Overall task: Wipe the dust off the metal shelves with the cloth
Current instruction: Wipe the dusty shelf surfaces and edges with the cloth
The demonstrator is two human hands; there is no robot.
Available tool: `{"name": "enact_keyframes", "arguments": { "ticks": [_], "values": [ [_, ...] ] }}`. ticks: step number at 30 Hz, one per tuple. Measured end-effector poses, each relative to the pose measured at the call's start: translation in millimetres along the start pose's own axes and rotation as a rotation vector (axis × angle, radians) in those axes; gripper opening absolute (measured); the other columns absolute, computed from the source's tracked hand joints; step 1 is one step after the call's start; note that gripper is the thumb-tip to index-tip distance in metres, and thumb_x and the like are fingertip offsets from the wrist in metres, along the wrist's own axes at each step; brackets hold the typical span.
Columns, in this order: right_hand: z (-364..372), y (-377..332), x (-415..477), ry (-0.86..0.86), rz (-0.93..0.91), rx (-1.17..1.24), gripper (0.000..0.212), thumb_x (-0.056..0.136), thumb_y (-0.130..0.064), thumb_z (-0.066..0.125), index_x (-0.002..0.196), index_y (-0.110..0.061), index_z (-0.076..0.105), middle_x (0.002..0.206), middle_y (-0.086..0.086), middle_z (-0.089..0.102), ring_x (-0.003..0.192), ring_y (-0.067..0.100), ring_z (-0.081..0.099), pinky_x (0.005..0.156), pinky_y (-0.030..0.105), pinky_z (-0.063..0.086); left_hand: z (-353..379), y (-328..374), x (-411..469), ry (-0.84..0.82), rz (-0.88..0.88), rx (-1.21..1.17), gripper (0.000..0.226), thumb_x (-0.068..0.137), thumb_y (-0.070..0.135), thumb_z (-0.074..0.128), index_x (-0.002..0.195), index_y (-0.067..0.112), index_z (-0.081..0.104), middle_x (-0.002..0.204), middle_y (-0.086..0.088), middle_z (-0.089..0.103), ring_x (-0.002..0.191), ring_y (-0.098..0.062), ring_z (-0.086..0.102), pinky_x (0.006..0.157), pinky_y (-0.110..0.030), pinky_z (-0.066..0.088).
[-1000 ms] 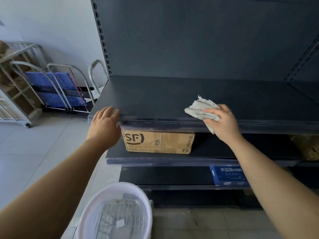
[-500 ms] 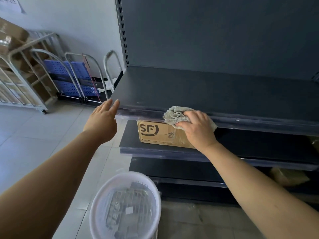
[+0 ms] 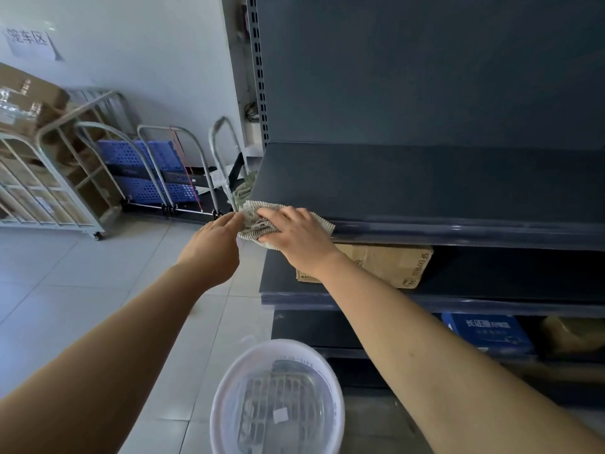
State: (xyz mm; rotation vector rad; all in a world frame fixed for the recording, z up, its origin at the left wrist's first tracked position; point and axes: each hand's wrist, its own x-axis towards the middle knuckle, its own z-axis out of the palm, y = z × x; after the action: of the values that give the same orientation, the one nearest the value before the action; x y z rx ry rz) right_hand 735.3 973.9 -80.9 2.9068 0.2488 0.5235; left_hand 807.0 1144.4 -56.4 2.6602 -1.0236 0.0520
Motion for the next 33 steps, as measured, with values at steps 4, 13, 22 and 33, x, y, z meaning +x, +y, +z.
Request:
{"name": "enact_keyframes", "arguments": {
  "ticks": [4, 13, 22, 33],
  "values": [
    [-8, 32, -33, 0.055, 0.136, 0.119, 0.013, 0.082, -0.025, 0.066, 0.088, -0.033, 0.073, 0.137, -0.003, 0.052, 0.114, 0.025, 0.05, 0.095, 0.044, 0.043, 1, 10, 8, -0.045, 0.022, 0.029, 0.063, 0.087, 0.001, 0.037, 0.148, 0.013, 0.024, 0.155, -0.007, 0.027, 0.139, -0.026, 0.031, 0.113, -0.039, 0.031],
    [-49, 140, -113, 0.094, 0.992, 0.532, 0.022, 0.069, -0.021, 0.058, 0.058, -0.036, 0.069, 0.069, -0.018, 0.063, 0.078, 0.017, 0.061, 0.061, 0.025, 0.042, 5, 39, 28, -0.023, 0.046, 0.014, 0.058, 0.085, 0.001, 0.041, 0.141, 0.007, 0.034, 0.15, -0.012, 0.036, 0.136, -0.029, 0.035, 0.11, -0.037, 0.03],
    [-33, 63, 24, -0.198, 0.509, 0.543, 0.052, 0.081, -0.012, 0.043, 0.128, -0.03, 0.052, 0.134, 0.004, 0.05, 0.117, 0.028, 0.049, 0.092, 0.037, 0.043, 10, 30, 28, -0.008, 0.062, 0.021, 0.052, 0.084, -0.002, 0.04, 0.135, 0.006, 0.043, 0.145, -0.009, 0.043, 0.136, -0.024, 0.036, 0.11, -0.034, 0.034],
    [-47, 148, -119, -0.086, 0.809, 0.259, 0.048, 0.086, -0.033, 0.028, 0.107, -0.027, 0.07, 0.11, 0.003, 0.06, 0.102, 0.026, 0.054, 0.087, 0.039, 0.04, 15, 49, 33, 0.054, 0.07, 0.102, 0.046, 0.086, 0.007, 0.044, 0.132, 0.007, 0.046, 0.142, -0.012, 0.046, 0.132, -0.029, 0.038, 0.112, -0.038, 0.026]
  ]
}}
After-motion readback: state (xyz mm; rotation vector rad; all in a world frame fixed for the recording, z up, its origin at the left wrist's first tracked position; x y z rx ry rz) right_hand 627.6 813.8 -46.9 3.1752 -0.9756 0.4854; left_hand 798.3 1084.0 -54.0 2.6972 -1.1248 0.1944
